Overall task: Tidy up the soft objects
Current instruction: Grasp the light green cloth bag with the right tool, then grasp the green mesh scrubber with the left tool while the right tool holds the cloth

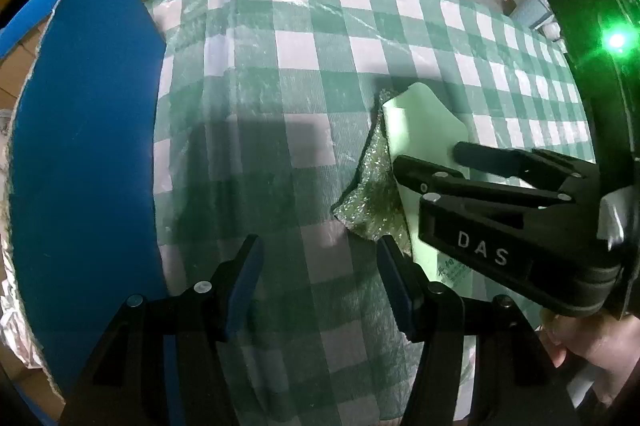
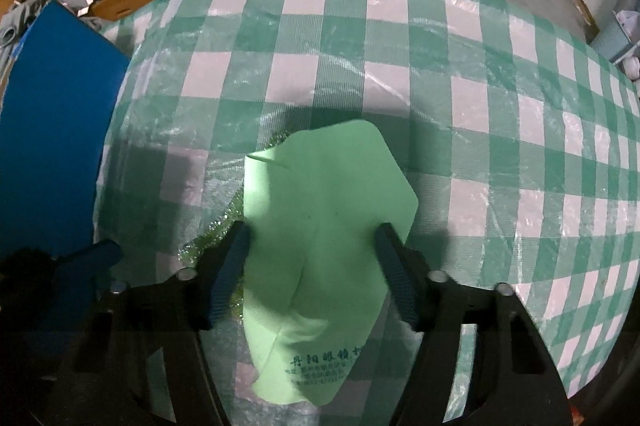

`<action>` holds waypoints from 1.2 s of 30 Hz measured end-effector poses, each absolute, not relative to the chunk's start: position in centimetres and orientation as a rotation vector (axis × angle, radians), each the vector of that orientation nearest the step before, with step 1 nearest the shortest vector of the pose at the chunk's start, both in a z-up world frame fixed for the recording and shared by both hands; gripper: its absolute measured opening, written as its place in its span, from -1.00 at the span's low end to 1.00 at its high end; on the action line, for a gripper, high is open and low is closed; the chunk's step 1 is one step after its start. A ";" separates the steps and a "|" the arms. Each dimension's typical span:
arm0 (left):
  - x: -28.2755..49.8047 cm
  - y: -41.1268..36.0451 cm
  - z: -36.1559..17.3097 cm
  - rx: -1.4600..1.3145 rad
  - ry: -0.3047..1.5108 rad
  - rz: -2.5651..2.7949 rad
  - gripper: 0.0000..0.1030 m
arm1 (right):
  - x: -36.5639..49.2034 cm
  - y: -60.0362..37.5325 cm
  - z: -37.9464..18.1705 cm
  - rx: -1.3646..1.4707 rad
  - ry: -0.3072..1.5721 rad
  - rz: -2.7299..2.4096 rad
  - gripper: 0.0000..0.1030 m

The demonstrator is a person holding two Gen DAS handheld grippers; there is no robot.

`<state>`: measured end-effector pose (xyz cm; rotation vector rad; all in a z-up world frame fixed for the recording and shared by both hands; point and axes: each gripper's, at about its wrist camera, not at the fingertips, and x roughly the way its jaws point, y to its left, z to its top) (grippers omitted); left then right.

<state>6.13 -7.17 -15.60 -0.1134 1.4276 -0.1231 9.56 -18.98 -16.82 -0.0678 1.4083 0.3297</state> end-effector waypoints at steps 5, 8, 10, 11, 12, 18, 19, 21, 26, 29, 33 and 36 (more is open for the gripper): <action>6.2 -7.2 -15.7 -0.108 1.432 -0.120 0.16 | 9.3 -19.4 -16.6 -0.061 1.409 0.341 -0.65; 6.3 -7.5 -15.8 -0.108 1.431 -0.118 0.16 | 9.1 -20.1 -16.0 -0.059 1.399 0.339 -0.77; 6.4 -7.8 -15.8 -0.100 1.429 -0.120 0.16 | 8.9 -20.8 -15.7 -0.050 1.394 0.330 -0.79; 6.4 -7.9 -15.8 -0.097 1.428 -0.120 0.16 | 8.8 -21.4 -15.6 -0.048 1.390 0.321 -0.79; 6.4 -8.1 -15.8 -0.095 1.428 -0.119 0.16 | 8.7 -21.9 -15.5 -0.046 1.388 0.312 -0.80; 6.6 -8.6 -15.8 -0.084 1.426 -0.117 0.16 | 8.0 -25.4 -14.7 -0.011 1.381 0.253 -0.82; 6.7 -8.8 -15.8 -0.081 1.425 -0.116 0.16 | 8.0 -25.9 -14.5 -0.005 1.379 0.246 -0.82; 6.8 -9.2 -15.8 -0.073 1.424 -0.116 0.16 | 7.7 -27.0 -14.3 0.003 1.378 0.227 -0.82; 7.1 -10.1 -16.1 -0.059 1.426 -0.115 0.16 | 7.2 -30.5 -14.4 0.028 1.394 0.161 -0.82; 7.4 -10.6 -16.3 -0.059 1.428 -0.120 0.17 | 6.9 -32.6 -14.6 0.050 1.404 0.117 -0.82; 7.8 -11.7 -16.4 -0.051 1.404 -0.132 0.49 | 6.6 -35.0 -15.1 0.087 1.415 0.058 -0.82; 8.1 -12.5 -16.4 -0.029 1.395 -0.149 0.49 | 6.4 -36.0 -15.2 0.123 1.413 0.048 -0.81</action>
